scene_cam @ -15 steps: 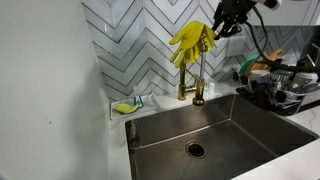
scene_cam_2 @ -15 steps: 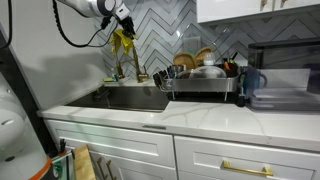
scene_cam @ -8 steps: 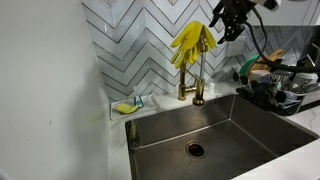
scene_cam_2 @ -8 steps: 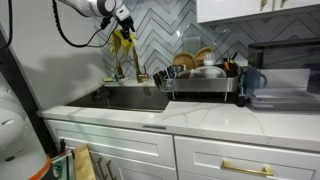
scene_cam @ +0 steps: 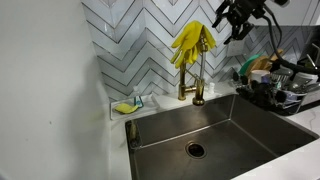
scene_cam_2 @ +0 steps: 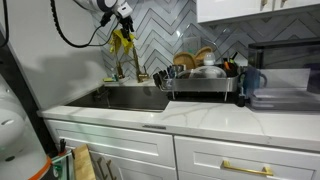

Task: Hang the yellow gloves over the faucet

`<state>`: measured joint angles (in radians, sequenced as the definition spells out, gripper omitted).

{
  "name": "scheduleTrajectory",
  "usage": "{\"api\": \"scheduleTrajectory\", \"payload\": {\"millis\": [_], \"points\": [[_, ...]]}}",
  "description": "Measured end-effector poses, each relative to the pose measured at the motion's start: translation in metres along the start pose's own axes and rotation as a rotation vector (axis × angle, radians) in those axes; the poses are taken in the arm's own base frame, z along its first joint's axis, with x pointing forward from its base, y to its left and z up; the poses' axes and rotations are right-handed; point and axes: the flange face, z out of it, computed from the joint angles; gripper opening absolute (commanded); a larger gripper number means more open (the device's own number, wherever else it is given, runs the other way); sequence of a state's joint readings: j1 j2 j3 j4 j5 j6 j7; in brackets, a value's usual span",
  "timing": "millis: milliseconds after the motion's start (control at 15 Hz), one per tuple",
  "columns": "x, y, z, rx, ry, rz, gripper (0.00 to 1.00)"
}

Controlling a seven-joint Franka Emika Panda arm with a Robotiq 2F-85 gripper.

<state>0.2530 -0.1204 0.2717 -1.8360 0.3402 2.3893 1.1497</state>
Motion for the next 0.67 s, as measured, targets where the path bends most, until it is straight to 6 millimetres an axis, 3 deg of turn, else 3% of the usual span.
{"api": "scheduleTrajectory", "payload": {"millis": [667], "points": [[0.031,0.024,-0.087,-0.066,-0.186,-0.313,1.0]]}}
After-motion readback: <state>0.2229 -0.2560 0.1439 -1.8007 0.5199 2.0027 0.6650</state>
